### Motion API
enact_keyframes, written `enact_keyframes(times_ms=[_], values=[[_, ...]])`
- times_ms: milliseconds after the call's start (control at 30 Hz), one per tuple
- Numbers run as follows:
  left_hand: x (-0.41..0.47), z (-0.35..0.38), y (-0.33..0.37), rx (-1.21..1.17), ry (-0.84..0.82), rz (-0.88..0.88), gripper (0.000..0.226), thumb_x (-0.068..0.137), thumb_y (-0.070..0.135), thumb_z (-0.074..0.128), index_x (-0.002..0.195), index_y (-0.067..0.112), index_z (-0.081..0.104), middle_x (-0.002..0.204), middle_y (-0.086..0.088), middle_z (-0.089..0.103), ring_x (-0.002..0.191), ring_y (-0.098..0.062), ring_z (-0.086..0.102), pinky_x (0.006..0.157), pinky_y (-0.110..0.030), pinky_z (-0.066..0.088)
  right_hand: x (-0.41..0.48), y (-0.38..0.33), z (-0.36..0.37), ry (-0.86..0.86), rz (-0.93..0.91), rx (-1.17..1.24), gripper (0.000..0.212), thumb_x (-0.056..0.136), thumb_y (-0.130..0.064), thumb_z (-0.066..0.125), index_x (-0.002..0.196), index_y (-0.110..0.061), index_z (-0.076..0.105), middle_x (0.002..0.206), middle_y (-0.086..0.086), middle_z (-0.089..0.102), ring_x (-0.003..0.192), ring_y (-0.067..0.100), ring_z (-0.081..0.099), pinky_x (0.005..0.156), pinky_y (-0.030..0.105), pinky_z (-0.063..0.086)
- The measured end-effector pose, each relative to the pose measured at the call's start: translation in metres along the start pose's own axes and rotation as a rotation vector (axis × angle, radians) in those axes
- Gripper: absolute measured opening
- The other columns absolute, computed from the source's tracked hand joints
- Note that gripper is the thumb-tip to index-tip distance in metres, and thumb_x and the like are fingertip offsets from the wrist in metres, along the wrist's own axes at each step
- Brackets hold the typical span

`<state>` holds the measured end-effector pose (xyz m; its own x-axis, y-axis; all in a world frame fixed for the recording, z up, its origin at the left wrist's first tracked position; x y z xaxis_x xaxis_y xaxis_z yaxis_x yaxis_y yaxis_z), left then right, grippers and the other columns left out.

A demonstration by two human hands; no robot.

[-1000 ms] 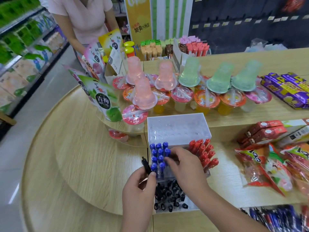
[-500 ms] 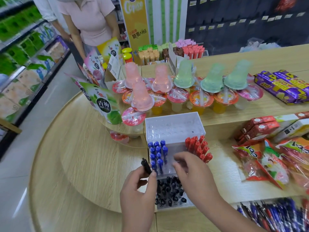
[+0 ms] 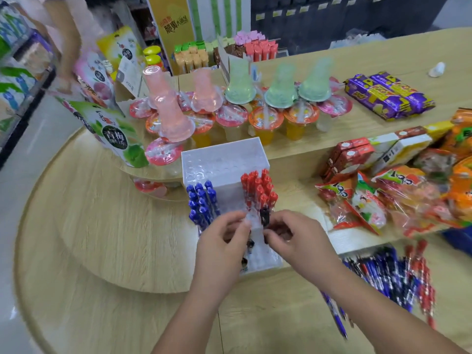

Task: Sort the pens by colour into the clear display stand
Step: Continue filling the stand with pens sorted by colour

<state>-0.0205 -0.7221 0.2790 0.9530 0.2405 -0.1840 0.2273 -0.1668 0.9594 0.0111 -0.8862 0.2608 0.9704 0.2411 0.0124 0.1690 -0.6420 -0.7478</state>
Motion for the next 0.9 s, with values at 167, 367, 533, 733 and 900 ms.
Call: enact_keyframes(times_ms=[167, 367, 533, 733, 900], values=[[-0.006, -0.026, -0.023, 0.31, 0.102, 0.106, 0.015, 0.089, 0.014, 0.067, 0.092, 0.027, 0.073, 0.082, 0.017, 0.07, 0.079, 0.001, 0.065, 0.072, -0.016, 0.05, -0.012, 0.036, 0.021, -0.011, 0.064, 0.109, 0.02, 0.084, -0.016, 0.071, 0.087, -0.033, 0.061, 0.083, -0.014, 0.066, 0.078, 0.002, 0.062, 0.066, 0.011, 0.048], [-0.015, -0.031, -0.051, 0.693, 0.036, 0.267, 0.022, 0.087, 0.029, 0.07, 0.109, 0.026, 0.072, 0.11, 0.018, 0.063, 0.107, -0.004, 0.054, 0.095, -0.022, 0.042, -0.016, 0.053, 0.056, -0.03, 0.126, 0.159, 0.024, 0.086, -0.016, 0.069, 0.084, -0.037, 0.057, 0.083, -0.017, 0.064, 0.078, 0.002, 0.064, 0.072, 0.029, 0.056], [-0.014, -0.028, -0.068, 0.748, -0.002, 0.282, 0.031, 0.083, 0.034, 0.074, 0.113, 0.026, 0.071, 0.118, 0.017, 0.06, 0.112, 0.002, 0.044, 0.098, -0.015, 0.031, -0.01, 0.056, 0.071, -0.033, 0.126, 0.18, 0.016, 0.087, -0.018, 0.068, 0.085, -0.032, 0.059, 0.083, -0.015, 0.064, 0.078, 0.001, 0.063, 0.072, 0.026, 0.056], [-0.01, -0.027, -0.074, 0.787, 0.014, 0.319, 0.032, 0.079, 0.026, 0.078, 0.11, 0.024, 0.072, 0.114, 0.016, 0.058, 0.106, 0.005, 0.038, 0.096, -0.013, 0.031, -0.008, 0.061, 0.084, -0.08, 0.124, 0.128, 0.009, 0.088, -0.019, 0.067, 0.089, -0.025, 0.061, 0.086, -0.015, 0.062, 0.077, 0.0, 0.063, 0.07, 0.02, 0.053], [-0.008, -0.026, -0.077, 0.764, 0.019, 0.317, 0.03, 0.079, 0.028, 0.078, 0.108, 0.023, 0.073, 0.111, 0.016, 0.057, 0.107, 0.001, 0.041, 0.094, -0.001, 0.026, -0.012, 0.07, 0.095, -0.161, 0.104, 0.01, 0.013, 0.087, -0.023, 0.068, 0.089, -0.029, 0.057, 0.079, -0.02, 0.057, 0.069, -0.004, 0.059, 0.062, 0.01, 0.043]])
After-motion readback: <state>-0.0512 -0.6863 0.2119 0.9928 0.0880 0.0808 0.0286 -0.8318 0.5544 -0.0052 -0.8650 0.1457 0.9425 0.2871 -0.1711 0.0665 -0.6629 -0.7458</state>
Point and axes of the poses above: each hand's wrist, its own x-axis towards the middle knuckle, its own z-axis out of the palm, y = z × x, the point moved 5 cm from there along x, towards the middle knuckle
